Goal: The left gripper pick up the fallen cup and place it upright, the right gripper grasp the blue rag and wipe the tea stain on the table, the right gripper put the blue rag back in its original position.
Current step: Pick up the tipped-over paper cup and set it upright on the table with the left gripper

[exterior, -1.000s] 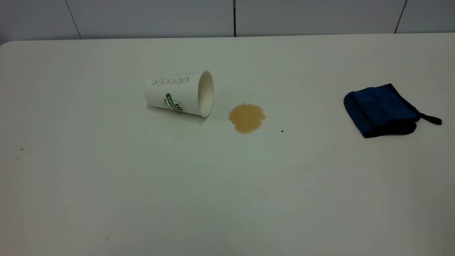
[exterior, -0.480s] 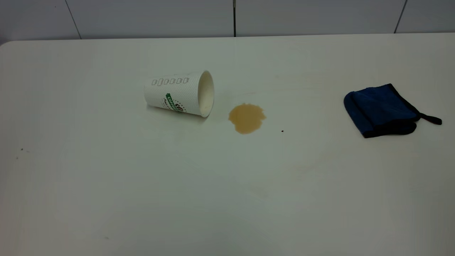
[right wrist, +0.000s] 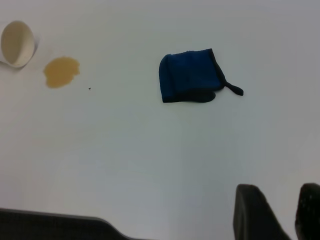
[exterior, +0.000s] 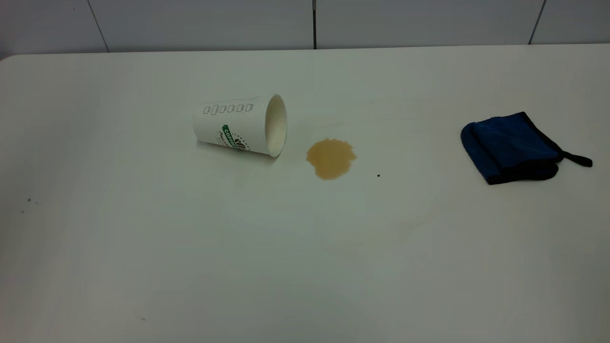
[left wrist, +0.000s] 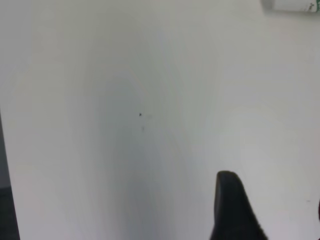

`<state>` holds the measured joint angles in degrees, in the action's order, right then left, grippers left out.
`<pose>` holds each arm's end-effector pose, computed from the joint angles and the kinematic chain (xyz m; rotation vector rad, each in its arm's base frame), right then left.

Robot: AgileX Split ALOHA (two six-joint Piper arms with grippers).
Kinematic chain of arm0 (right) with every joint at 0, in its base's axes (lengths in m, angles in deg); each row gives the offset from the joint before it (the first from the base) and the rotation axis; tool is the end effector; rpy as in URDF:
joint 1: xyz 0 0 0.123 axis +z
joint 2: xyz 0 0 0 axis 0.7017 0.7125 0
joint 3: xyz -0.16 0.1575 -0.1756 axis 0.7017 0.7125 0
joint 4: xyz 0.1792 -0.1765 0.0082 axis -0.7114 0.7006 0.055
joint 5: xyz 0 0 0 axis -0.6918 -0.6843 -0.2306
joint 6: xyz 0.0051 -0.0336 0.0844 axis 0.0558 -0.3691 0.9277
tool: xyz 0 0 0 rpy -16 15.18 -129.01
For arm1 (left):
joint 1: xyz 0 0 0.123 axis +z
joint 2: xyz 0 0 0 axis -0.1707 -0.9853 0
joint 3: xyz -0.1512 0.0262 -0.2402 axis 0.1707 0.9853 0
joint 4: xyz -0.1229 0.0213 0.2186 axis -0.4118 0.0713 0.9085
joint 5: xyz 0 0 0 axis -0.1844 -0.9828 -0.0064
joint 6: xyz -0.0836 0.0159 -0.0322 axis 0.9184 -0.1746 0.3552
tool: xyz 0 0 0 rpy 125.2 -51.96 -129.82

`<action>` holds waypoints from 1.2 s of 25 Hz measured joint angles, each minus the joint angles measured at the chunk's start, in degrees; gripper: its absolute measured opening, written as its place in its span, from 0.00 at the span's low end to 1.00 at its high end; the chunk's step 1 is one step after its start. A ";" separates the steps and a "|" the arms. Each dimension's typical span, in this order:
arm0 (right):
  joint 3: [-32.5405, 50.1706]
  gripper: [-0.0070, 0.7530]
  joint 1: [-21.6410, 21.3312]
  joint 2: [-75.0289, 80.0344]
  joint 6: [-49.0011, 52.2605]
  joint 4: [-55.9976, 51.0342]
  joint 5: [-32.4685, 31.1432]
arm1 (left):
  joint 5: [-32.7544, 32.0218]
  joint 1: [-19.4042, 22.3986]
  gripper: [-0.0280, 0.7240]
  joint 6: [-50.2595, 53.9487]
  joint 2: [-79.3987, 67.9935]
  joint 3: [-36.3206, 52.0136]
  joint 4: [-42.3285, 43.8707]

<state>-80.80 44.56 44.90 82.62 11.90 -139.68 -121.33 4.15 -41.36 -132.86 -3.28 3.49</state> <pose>-0.0063 0.0020 0.2640 -0.0201 2.1159 0.0202 0.2336 -0.0208 0.2859 0.3494 2.4207 0.0756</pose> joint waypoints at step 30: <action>0.00 0.33 0.00 0.00 0.00 0.00 0.00 | -19.91 -35.07 0.84 40.00 -66.45 -54.00 34.59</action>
<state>-80.80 44.56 44.90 82.62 11.90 -139.68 -141.25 -30.92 -1.36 -199.31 -57.28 38.09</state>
